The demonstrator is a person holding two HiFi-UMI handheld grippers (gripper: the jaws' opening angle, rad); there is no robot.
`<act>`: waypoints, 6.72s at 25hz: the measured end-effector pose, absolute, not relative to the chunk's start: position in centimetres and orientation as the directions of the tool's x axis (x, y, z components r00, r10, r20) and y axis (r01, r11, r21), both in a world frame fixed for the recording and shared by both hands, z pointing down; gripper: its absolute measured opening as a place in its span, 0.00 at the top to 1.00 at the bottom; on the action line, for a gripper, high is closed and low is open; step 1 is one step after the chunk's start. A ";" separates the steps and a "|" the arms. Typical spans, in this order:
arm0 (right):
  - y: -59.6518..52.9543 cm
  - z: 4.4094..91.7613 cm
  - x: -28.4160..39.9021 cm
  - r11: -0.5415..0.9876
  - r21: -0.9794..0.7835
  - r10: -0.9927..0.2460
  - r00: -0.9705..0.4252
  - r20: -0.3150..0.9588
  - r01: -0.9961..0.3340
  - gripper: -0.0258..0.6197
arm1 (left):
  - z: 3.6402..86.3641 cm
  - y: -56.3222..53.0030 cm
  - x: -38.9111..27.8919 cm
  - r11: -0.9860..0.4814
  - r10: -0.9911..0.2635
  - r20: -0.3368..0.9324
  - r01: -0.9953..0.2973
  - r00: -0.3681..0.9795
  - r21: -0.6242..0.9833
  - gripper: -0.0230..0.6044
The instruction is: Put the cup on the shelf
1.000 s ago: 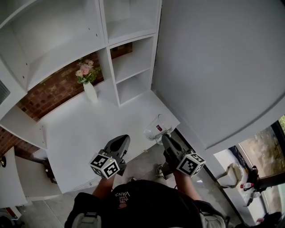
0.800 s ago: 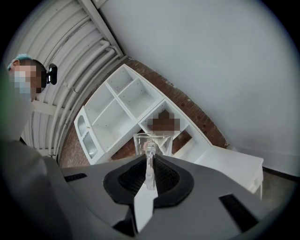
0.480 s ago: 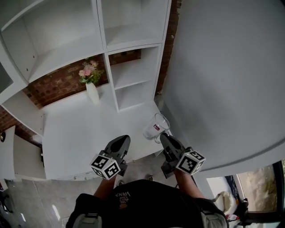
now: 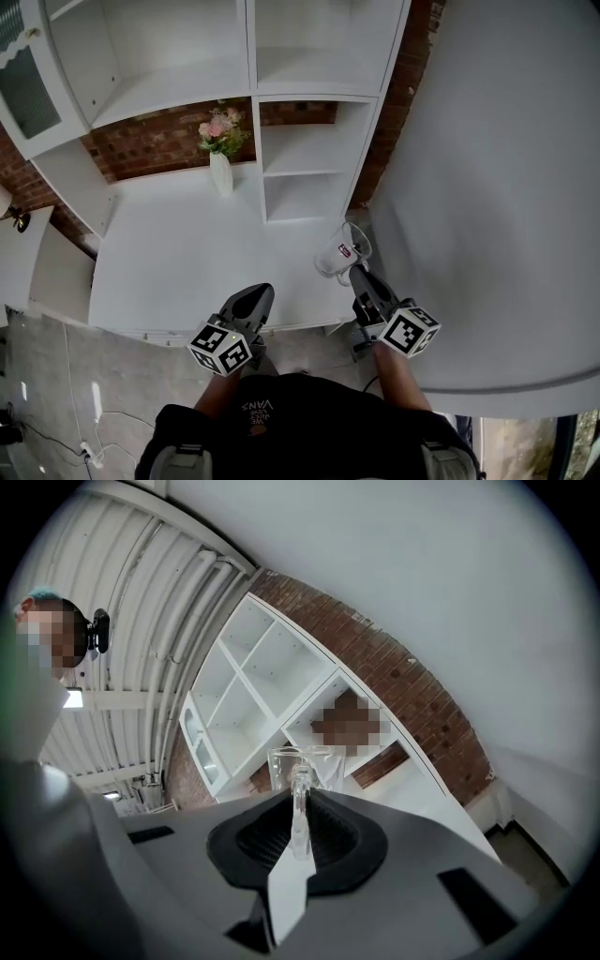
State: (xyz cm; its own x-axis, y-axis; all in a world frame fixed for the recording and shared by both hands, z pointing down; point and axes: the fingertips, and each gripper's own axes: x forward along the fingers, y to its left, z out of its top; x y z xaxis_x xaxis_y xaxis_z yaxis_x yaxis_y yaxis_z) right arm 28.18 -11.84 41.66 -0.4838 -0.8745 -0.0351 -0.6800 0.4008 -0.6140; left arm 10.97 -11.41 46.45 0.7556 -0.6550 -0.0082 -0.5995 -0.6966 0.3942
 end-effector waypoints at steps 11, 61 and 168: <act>-18.6 41.5 27.5 0.408 -0.607 -0.876 -0.480 -0.049 -0.682 0.91 | 46.5 -15.7 8.8 -0.674 -0.687 -0.008 -0.633 0.727 0.382 0.95; -42.3 42.7 25.3 0.300 -0.198 -0.930 -0.332 0.156 -0.933 0.91 | 48.7 -30.2 2.6 -0.631 -0.720 -0.019 -0.644 0.694 0.433 0.95; -14.8 51.5 27.6 0.336 -0.378 -0.889 -0.423 0.176 -0.863 0.96 | 49.0 -13.6 12.2 -0.681 -0.660 0.011 -0.604 0.751 0.414 0.95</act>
State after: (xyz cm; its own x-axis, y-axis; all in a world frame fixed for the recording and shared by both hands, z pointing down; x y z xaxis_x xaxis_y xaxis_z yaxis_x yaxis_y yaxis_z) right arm 27.61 -14.82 51.54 -0.4233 -0.8887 0.1763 -0.8628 0.3360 -0.3778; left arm 12.23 -13.59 48.99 0.7510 -0.6602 0.0106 -0.6043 -0.6808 0.4140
